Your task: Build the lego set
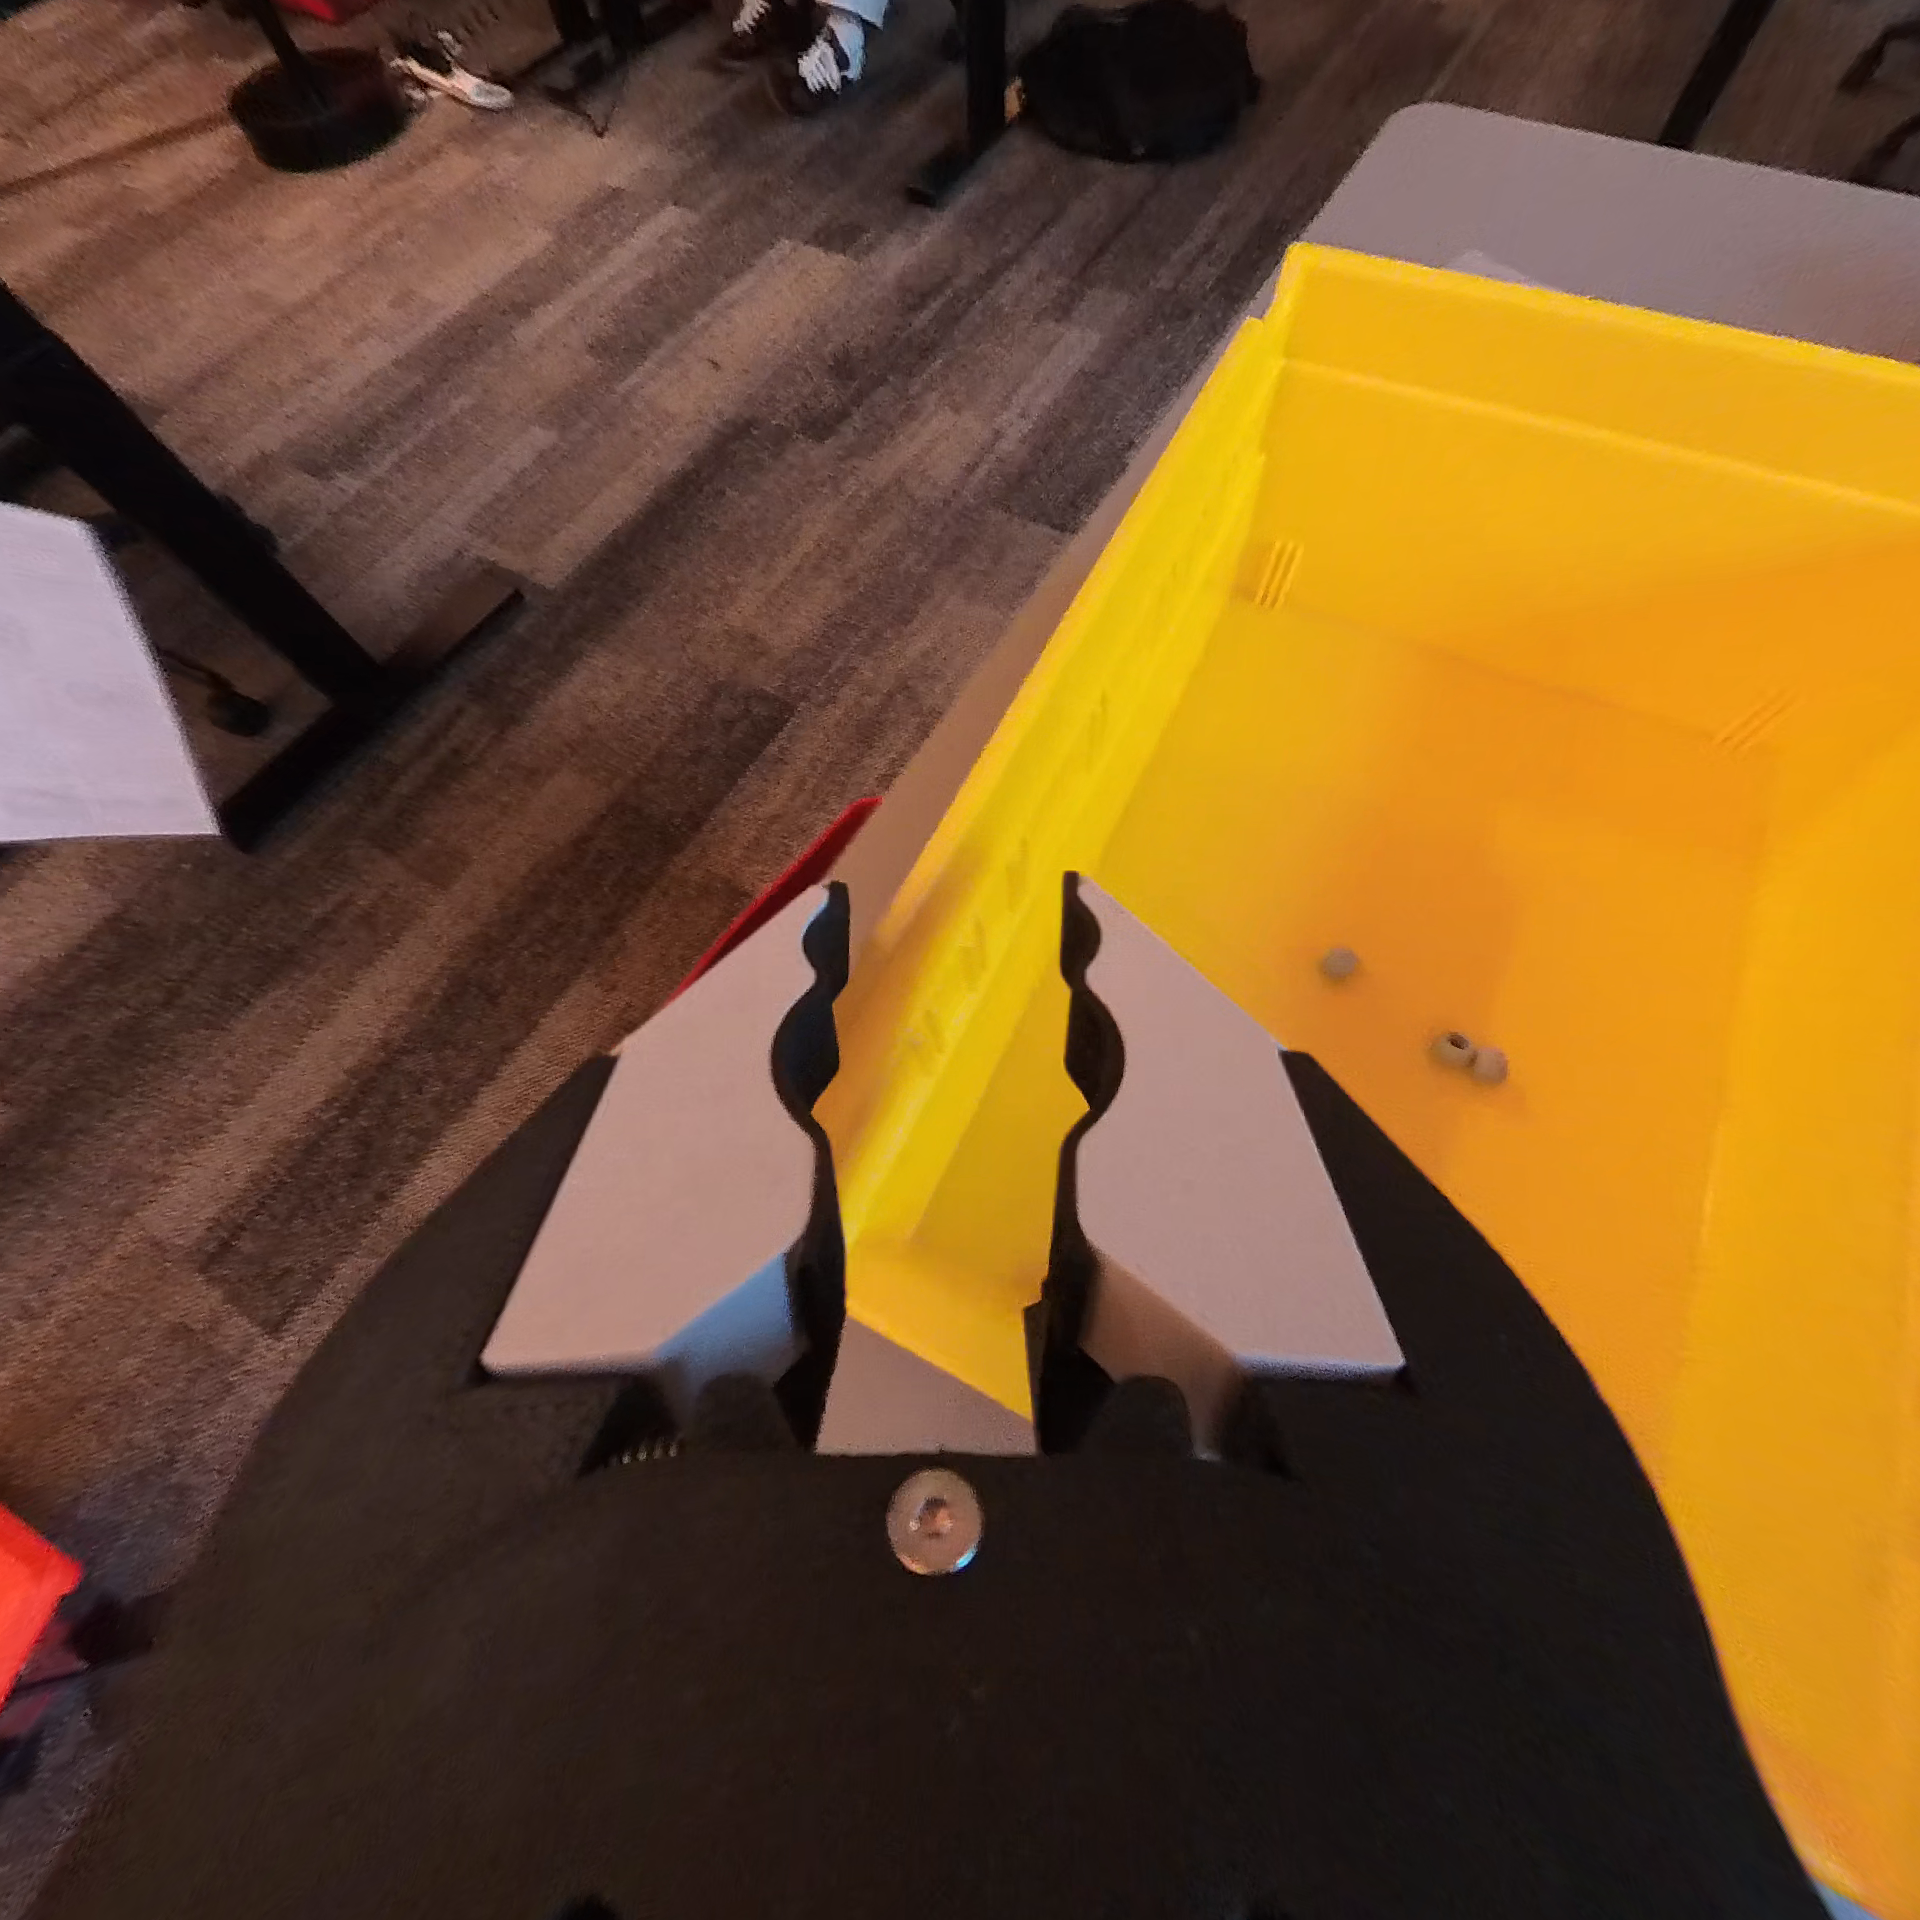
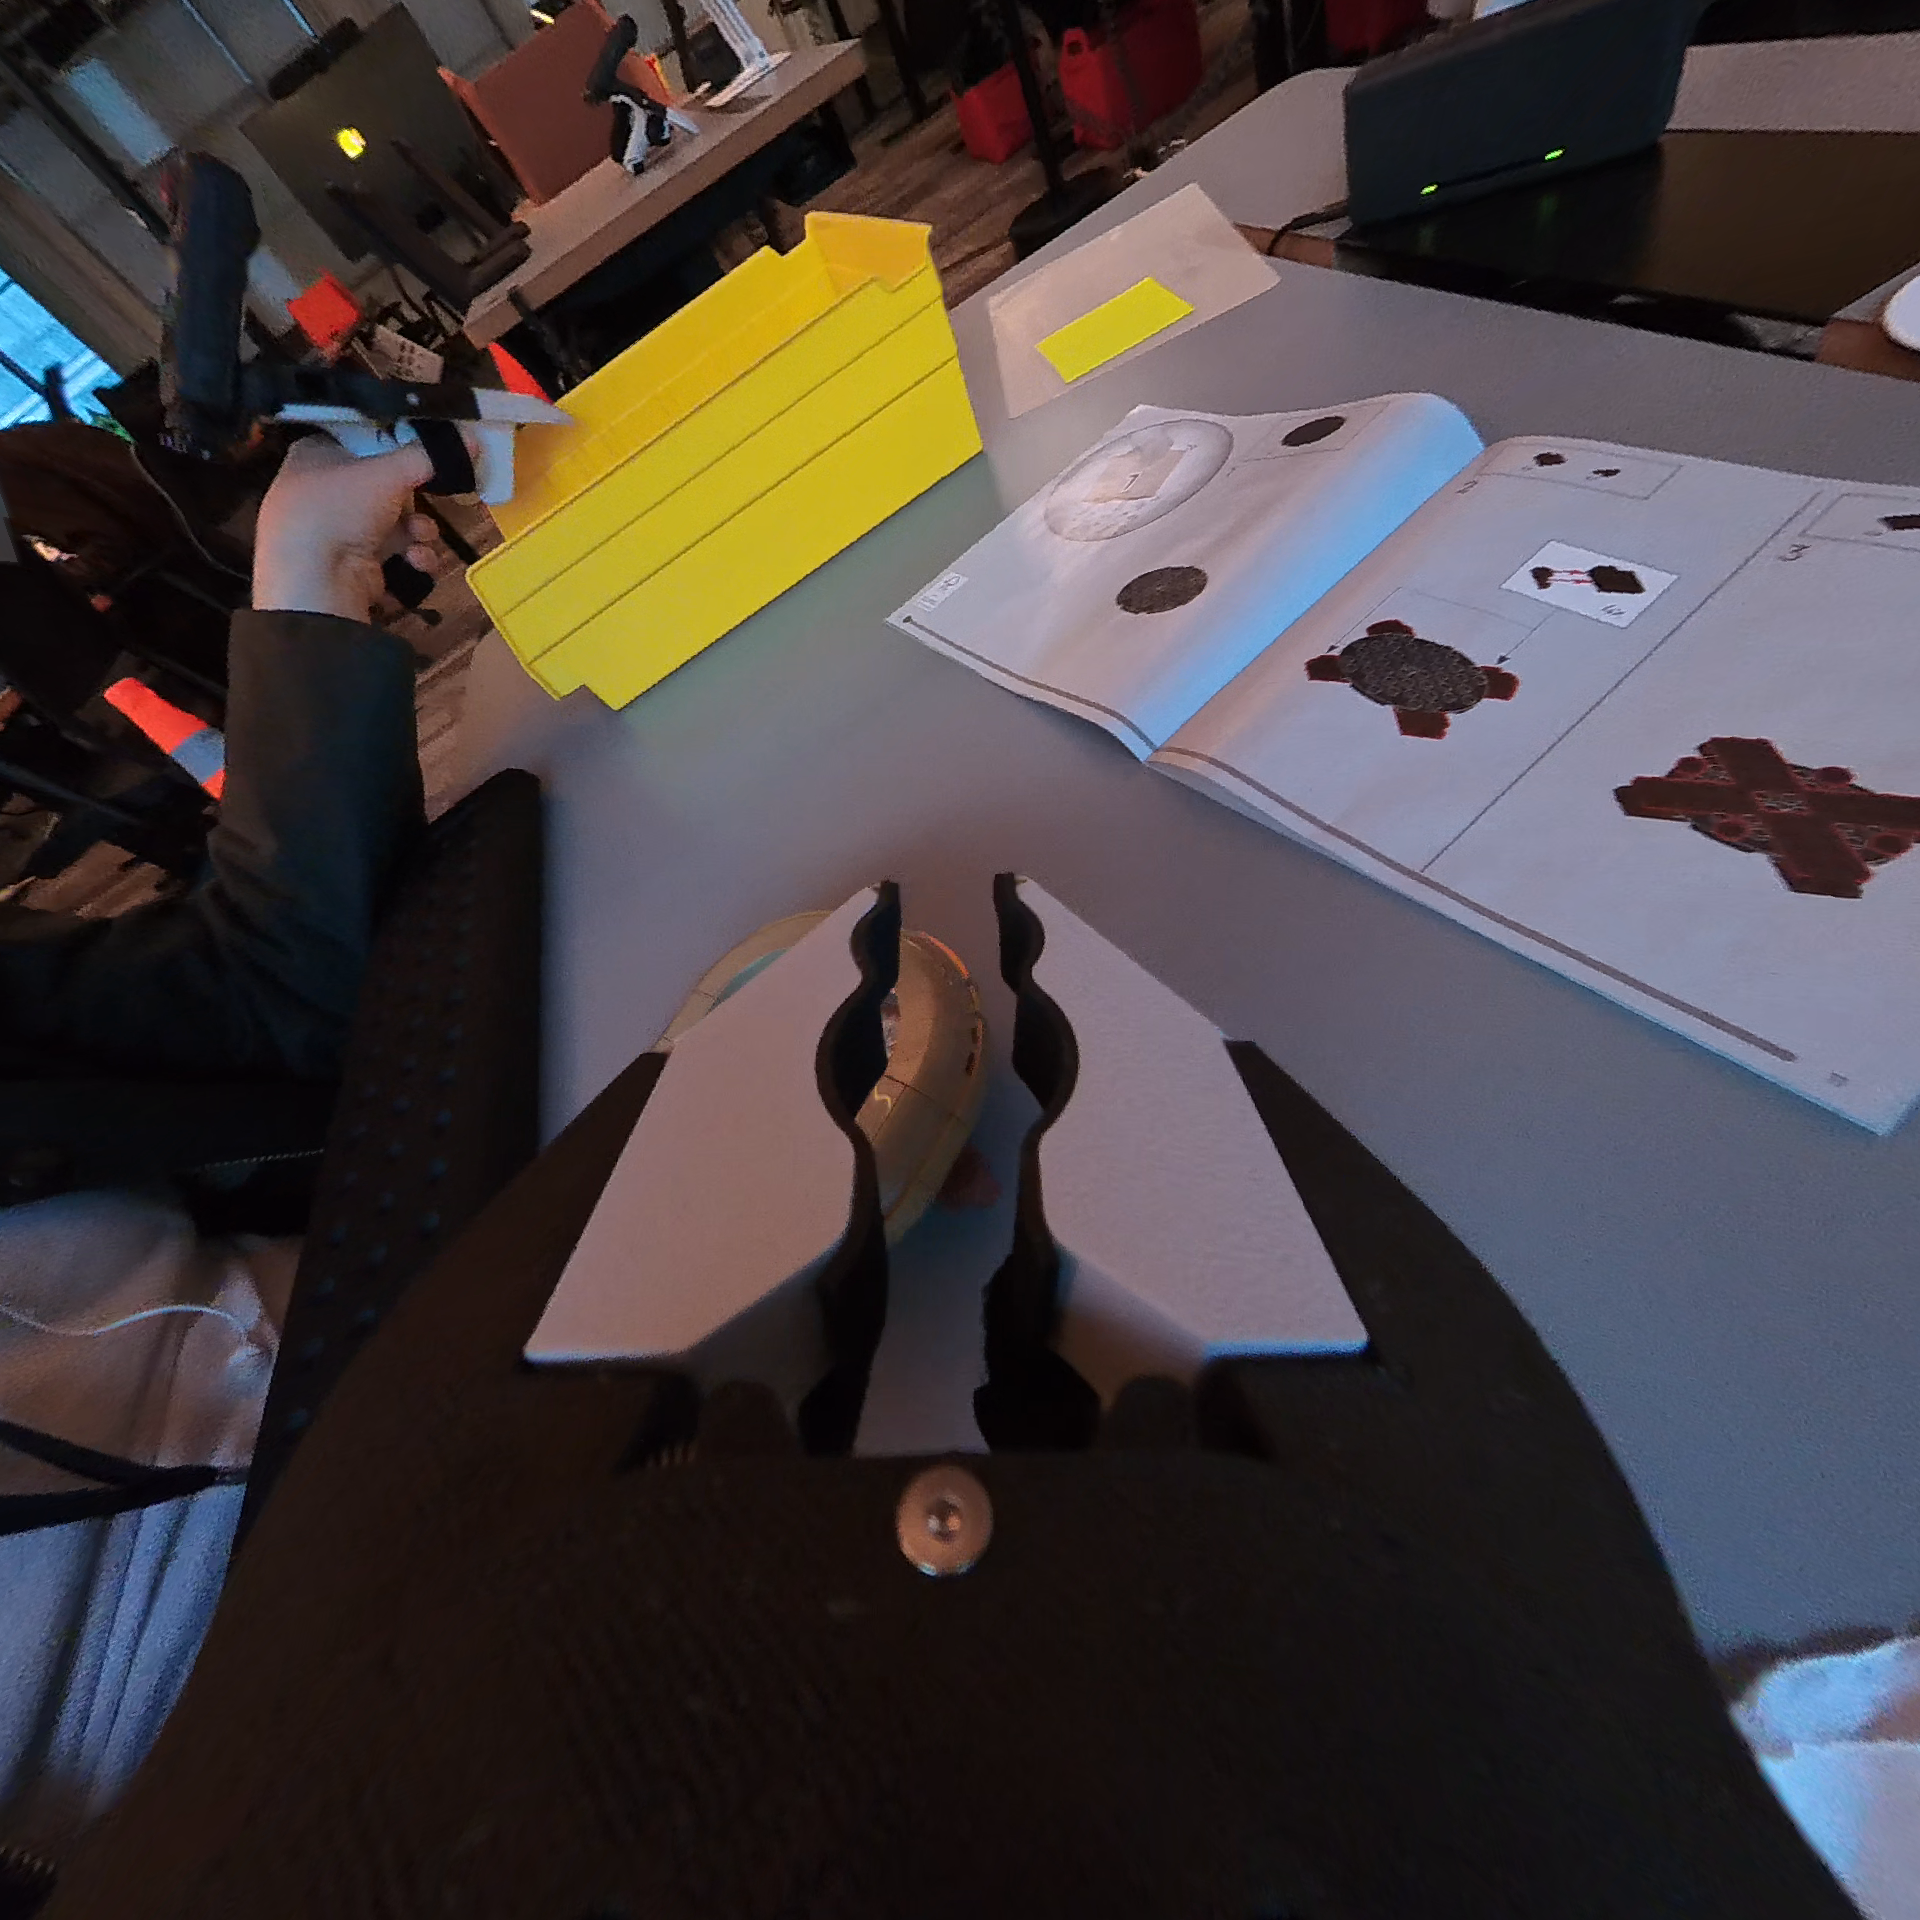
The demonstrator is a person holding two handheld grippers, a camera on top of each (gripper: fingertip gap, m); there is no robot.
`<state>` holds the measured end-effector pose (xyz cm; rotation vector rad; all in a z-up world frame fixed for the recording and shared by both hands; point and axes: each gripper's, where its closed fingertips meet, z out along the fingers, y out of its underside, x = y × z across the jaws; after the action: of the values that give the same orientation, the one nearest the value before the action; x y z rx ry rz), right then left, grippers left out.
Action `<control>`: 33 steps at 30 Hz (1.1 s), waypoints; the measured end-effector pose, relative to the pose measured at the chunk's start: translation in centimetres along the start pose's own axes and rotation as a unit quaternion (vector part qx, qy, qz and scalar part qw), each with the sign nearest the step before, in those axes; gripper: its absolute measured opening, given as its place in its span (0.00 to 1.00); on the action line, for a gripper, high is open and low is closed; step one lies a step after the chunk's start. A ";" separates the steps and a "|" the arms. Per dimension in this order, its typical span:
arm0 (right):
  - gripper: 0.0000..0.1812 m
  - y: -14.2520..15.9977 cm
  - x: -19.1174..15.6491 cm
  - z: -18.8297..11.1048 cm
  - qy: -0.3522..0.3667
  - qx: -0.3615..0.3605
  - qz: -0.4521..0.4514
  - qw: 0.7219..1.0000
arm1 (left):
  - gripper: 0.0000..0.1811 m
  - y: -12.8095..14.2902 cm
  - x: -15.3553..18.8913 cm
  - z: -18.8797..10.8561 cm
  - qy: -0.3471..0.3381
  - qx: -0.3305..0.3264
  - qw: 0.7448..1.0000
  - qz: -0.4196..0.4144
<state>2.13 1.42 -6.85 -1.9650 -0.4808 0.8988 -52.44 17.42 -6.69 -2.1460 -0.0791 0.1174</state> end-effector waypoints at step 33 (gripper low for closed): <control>0.13 4.3 -1.6 1.5 0.006 -0.133 -0.148 0.980 | 0.26 1.7 12.6 -13.1 0.163 0.029 0.974 0.155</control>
<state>-0.13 -0.95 -10.44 -2.0625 -0.9002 0.6596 -38.41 6.82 -1.68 -2.0772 0.4463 -0.0531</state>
